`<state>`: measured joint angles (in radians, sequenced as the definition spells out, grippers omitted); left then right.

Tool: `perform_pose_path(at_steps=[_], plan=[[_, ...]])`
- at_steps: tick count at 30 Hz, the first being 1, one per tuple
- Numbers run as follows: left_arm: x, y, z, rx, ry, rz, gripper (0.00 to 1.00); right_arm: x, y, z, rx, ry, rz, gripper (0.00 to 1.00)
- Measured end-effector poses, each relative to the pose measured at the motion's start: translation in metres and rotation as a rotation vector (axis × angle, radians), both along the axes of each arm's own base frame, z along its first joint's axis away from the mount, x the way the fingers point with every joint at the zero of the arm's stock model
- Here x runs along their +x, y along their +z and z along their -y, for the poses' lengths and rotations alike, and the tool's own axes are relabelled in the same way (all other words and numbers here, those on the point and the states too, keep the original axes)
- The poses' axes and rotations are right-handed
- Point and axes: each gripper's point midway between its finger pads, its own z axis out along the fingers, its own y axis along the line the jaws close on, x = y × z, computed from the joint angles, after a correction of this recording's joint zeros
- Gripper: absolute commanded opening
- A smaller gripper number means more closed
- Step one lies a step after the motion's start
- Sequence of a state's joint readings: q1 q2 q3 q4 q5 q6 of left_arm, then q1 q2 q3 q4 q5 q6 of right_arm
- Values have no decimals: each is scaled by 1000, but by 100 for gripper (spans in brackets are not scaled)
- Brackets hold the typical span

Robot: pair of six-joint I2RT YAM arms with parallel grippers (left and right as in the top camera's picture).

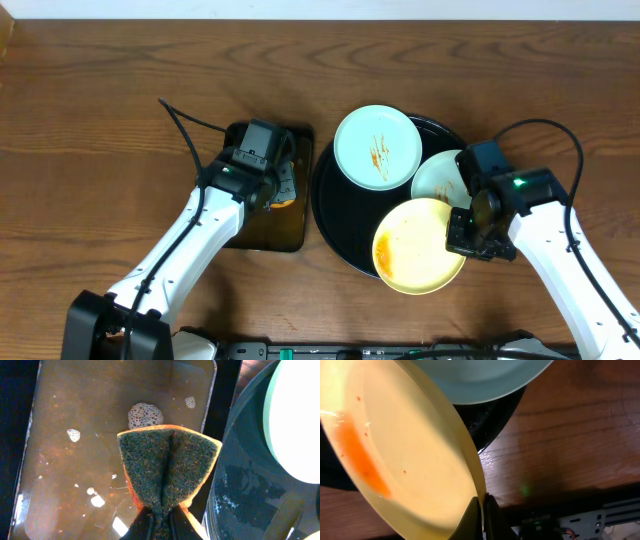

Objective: Clean dirty plates on tray and stack at the side

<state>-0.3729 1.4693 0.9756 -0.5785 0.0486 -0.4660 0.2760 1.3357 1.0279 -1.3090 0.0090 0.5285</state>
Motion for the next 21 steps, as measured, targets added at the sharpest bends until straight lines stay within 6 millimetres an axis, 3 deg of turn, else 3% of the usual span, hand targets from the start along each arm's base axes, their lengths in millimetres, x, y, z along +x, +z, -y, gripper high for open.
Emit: perform_pose_path(at_steps=[14, 21], plan=[[0, 0, 0, 0, 0, 0, 8, 43, 5, 14, -126, 122, 184, 1], [0, 0, 0, 0, 0, 0, 8, 83, 40, -1, -240, 233, 389, 1]])
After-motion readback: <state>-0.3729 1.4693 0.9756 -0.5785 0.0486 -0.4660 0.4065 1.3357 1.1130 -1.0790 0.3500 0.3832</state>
